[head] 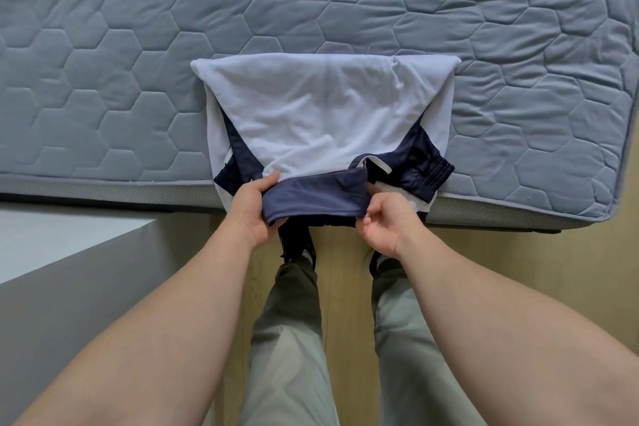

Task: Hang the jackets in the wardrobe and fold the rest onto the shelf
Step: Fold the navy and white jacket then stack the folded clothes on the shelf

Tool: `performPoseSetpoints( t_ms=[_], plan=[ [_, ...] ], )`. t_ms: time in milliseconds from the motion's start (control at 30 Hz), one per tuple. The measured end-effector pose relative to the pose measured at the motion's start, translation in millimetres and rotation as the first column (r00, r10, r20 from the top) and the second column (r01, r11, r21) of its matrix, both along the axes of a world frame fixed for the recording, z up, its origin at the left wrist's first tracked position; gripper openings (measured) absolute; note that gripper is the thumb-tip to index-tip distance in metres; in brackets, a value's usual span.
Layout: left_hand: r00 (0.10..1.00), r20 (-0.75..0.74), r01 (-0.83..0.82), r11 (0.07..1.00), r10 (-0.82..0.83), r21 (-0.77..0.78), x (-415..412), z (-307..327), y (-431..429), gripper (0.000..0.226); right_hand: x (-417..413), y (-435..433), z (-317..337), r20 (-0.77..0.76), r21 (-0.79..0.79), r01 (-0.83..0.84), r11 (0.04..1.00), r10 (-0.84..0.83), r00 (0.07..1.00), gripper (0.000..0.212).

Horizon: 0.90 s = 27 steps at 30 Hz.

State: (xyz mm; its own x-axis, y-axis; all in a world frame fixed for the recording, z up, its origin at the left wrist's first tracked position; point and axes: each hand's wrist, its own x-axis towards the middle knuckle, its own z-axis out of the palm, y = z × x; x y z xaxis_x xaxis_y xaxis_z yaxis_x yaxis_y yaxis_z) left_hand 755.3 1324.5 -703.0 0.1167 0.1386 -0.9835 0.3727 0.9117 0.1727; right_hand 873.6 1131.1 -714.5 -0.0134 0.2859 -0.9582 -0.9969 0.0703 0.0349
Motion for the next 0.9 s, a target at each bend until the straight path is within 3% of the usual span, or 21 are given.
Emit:
performPoseSetpoints(
  t_ms=[67, 133, 200, 267, 300, 333, 367, 400, 433, 467, 500, 533, 600, 667, 733, 767, 800, 833, 867, 900],
  plan=[
    [1.0, 0.024, -0.006, 1.0, 0.006, -0.012, 1, 1, 5, 0.021, -3, 0, 4, 0.147, -0.024, -0.254, 0.967, 0.255, 0.956, 0.08],
    [0.998, 0.051, -0.018, 0.999, 0.02, -0.039, 1, 1, 9, 0.022, -6, 1, 7, 0.35, -0.183, -0.474, 0.861, 0.508, 0.787, 0.062],
    [0.996, 0.074, -0.035, 0.997, 0.04, -0.062, 1, 3, 11, 0.025, -8, 1, 10, 0.463, -0.474, -0.606, 0.639, 0.766, 0.446, 0.047],
    [0.994, 0.102, -0.042, 0.997, 0.049, -0.07, 1, 5, 11, 0.029, -13, 1, 14, 0.38, -0.737, -0.57, 0.365, 0.92, 0.097, 0.039],
    [0.992, 0.113, -0.041, 0.996, 0.049, -0.074, 1, 8, 10, 0.029, -16, 0, 15, 0.361, -0.799, -0.521, 0.301, 0.932, -0.015, 0.035],
    [0.992, 0.117, -0.044, 0.996, 0.052, -0.078, 2, 10, 10, 0.027, -20, 1, 14, 0.383, -0.815, -0.496, 0.3, 0.921, -0.073, 0.03],
    [0.992, 0.115, -0.052, 0.996, 0.06, -0.074, 2, 13, 9, 0.027, -23, 2, 13, 0.436, -0.787, -0.507, 0.352, 0.898, -0.054, 0.024],
    [0.991, 0.111, -0.062, 0.996, 0.068, -0.064, 2, 13, 9, 0.027, -24, 6, 14, 0.506, -0.705, -0.53, 0.471, 0.858, 0.089, 0.017],
    [0.991, 0.107, -0.069, 0.996, 0.075, -0.054, 2, 14, 8, 0.026, -23, 11, 17, 0.548, -0.548, -0.52, 0.655, 0.751, 0.368, 0.013],
    [0.991, 0.105, -0.076, 0.996, 0.081, -0.051, 3, 14, 8, 0.025, -22, 17, 22, 0.501, -0.338, -0.419, 0.842, 0.538, 0.678, 0.01],
    [0.991, 0.101, -0.084, 0.995, 0.089, -0.053, 2, 15, 7, 0.025, -21, 21, 25, 0.373, -0.155, -0.237, 0.959, 0.279, 0.885, 0.011],
    [0.991, 0.097, -0.091, 0.994, 0.096, -0.056, 2, 15, 6, 0.026, -21, 22, 26, 0.245, -0.036, -0.063, 0.997, 0.07, 0.967, 0.013],
    [0.991, 0.085, -0.096, 0.994, 0.101, -0.061, 2, 14, 3, 0.033, -21, 17, 25, 0.081, 0.04, 0.084, 0.996, -0.087, 0.993, 0.016],
    [0.993, 0.066, -0.093, 0.994, 0.097, -0.059, 1, 11, 0, 0.038, -23, 8, 24, 0.004, 0.063, 0.048, 0.997, -0.048, 0.999, 0.013],
    [0.995, 0.041, -0.094, 0.994, 0.096, -0.047, 0, 9, -3, 0.037, -24, -2, 18, -0.011, 0.05, -0.132, 0.99, 0.133, 0.991, 0.022],
    [0.995, 0.032, -0.091, 0.995, 0.092, -0.039, -1, 8, -4, 0.035, -24, -5, 13, 0.014, -0.003, -0.309, 0.951, 0.309, 0.951, 0.032],
    [0.997, 0.023, -0.074, 0.997, 0.075, -0.034, -2, 6, -4, 0.031, -22, -7, 9, 0.05, -0.097, -0.521, 0.848, 0.527, 0.848, 0.04],
    [0.999, 0.013, -0.044, 0.998, 0.044, -0.033, -4, 4, -5, 0.024, -19, -7, 7, 0.074, -0.227, -0.701, 0.676, 0.729, 0.68, 0.04],
    [1.0, -0.015, 0.002, 1.0, -0.003, -0.025, -6, 1, -6, 0.017, -16, -7, 3, 0.088, -0.388, -0.793, 0.47, 0.875, 0.475, 0.035],
    [0.996, -0.062, 0.061, 0.998, -0.062, -0.011, -6, -2, -8, 0.012, -13, -7, 0, 0.083, -0.555, -0.774, 0.304, 0.946, 0.313, 0.027]
  ],
)
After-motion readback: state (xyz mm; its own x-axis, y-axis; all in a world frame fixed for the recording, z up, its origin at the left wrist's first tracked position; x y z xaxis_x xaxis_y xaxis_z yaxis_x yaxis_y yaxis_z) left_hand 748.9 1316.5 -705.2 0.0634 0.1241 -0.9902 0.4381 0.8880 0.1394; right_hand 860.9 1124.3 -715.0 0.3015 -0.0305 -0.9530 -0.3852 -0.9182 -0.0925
